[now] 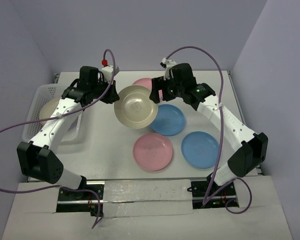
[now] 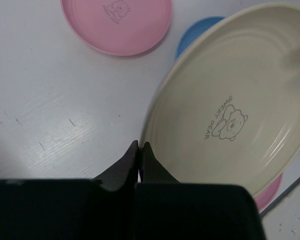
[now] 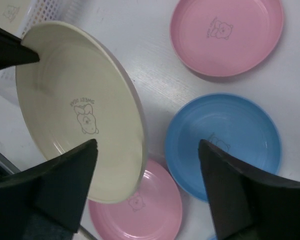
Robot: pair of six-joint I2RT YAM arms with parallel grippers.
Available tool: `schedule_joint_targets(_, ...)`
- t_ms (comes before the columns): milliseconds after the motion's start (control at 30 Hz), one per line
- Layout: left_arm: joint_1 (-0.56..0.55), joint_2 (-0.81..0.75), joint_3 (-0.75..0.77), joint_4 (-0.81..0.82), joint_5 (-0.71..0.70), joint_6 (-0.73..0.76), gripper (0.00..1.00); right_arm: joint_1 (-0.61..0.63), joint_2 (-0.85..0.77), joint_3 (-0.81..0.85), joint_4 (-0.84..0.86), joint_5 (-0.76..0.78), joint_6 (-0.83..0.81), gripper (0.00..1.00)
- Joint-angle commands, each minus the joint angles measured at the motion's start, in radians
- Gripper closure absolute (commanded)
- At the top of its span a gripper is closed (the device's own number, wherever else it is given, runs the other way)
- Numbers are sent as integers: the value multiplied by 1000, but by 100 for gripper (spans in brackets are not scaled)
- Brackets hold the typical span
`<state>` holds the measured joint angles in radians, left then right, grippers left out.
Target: Place the plates into the plastic bin on the countertop
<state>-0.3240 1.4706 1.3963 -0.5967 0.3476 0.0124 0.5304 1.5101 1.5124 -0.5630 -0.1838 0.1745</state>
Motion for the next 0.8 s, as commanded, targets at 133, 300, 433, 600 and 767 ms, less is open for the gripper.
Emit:
schedule_joint_targets(133, 281, -80, 20, -46, 106, -35, 100, -3, -18, 18, 3, 15, 14, 0)
schedule_joint_targets(300, 617, -83, 26, -116, 73, 67, 100, -28, -13, 6, 5, 1, 19, 0)
schedule_joint_targets(433, 815, -19, 51, -170, 20, 134, 100, -53, -1, 1, -2, -23, 18, 0)
schedule_joint_targets(600, 904, 73, 55, -151, -50, 152, 100, -69, 5, -24, -3, -54, -1, 0)
schedule_joint_targets(767, 915, 154, 40, -95, -129, 129, 100, -73, 2, -61, -3, -75, -20, 0)
